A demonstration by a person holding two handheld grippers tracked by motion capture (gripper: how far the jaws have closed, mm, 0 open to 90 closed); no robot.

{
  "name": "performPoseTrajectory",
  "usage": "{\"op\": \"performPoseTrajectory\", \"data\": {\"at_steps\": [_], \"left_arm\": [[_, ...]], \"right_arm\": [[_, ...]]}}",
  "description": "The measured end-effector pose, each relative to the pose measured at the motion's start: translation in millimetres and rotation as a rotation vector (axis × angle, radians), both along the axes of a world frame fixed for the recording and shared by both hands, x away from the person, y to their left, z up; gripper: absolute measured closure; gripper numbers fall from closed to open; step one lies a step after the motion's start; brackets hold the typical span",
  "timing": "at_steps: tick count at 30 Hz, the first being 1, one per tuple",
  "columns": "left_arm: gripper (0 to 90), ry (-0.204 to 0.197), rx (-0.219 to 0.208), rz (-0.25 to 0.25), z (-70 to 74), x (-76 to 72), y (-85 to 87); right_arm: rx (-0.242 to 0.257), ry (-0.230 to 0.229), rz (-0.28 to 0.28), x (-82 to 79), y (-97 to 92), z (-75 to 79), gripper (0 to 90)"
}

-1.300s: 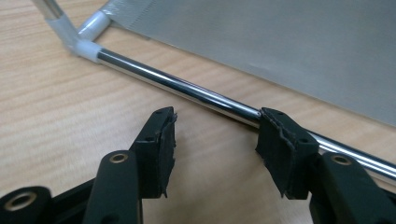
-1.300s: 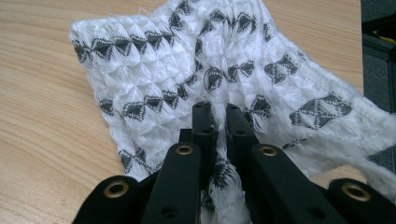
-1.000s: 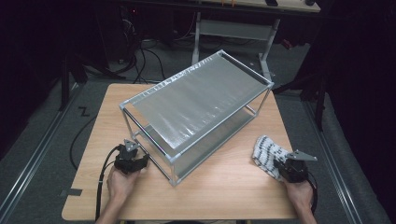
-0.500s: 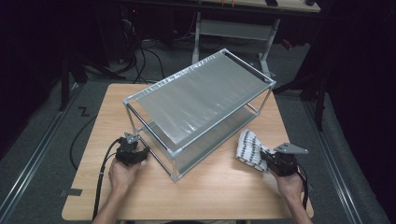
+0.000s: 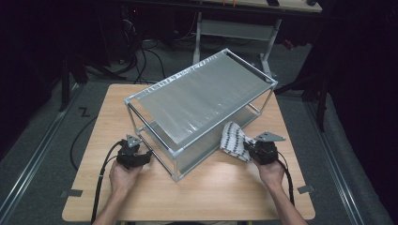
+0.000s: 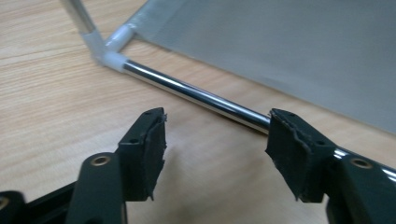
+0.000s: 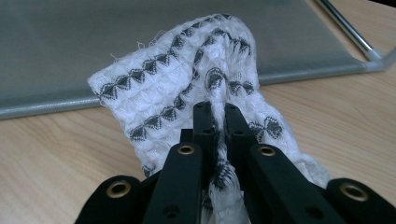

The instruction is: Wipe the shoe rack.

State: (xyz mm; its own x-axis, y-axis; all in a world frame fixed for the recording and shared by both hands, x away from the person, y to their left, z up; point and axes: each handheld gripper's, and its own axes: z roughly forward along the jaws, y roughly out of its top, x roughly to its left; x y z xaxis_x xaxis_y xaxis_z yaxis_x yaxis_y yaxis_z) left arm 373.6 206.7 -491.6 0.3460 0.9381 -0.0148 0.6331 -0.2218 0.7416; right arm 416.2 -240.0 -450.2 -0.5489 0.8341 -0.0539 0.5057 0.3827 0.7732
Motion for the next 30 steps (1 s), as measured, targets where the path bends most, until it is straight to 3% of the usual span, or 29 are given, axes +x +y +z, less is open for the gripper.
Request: {"op": "performPoseTrajectory", "data": {"at_steps": [5, 11, 16, 19, 23, 27, 30], "left_arm": [[34.5, 0.002, -0.008, -0.053, 6.2, -27.0, -7.2], [32.9, -0.002, -0.021, -0.118, 9.2, -49.0, -20.3], [31.1, -0.024, -0.077, -0.133, 11.9, -71.4, -25.5], [30.5, -0.029, -0.075, -0.148, 12.5, -82.0, -30.0], [30.1, -0.045, -0.071, -0.184, 17.3, -86.2, -43.5], [32.8, -0.044, -0.124, -0.234, 17.9, -85.2, -57.2], [34.5, -0.053, -0.118, -0.245, 17.6, -84.5, -65.9]], "right_arm": [[-0.009, 0.008, 0.000, 13.5, 16.7, -10.1, 86.5], [-0.016, 0.012, -0.006, 23.7, 31.8, -16.0, 86.5], [-0.040, 0.010, -0.002, 29.6, 44.6, -14.9, 86.5], [-0.047, 0.009, 0.002, 32.6, 50.1, -14.7, 86.5], [-0.059, 0.004, 0.003, 36.8, 58.6, -14.1, 86.5], [-0.064, 0.018, -0.001, 39.9, 64.4, -18.7, 86.4], [-0.087, 0.025, 0.010, 41.0, 68.6, -23.1, 86.4]]}}
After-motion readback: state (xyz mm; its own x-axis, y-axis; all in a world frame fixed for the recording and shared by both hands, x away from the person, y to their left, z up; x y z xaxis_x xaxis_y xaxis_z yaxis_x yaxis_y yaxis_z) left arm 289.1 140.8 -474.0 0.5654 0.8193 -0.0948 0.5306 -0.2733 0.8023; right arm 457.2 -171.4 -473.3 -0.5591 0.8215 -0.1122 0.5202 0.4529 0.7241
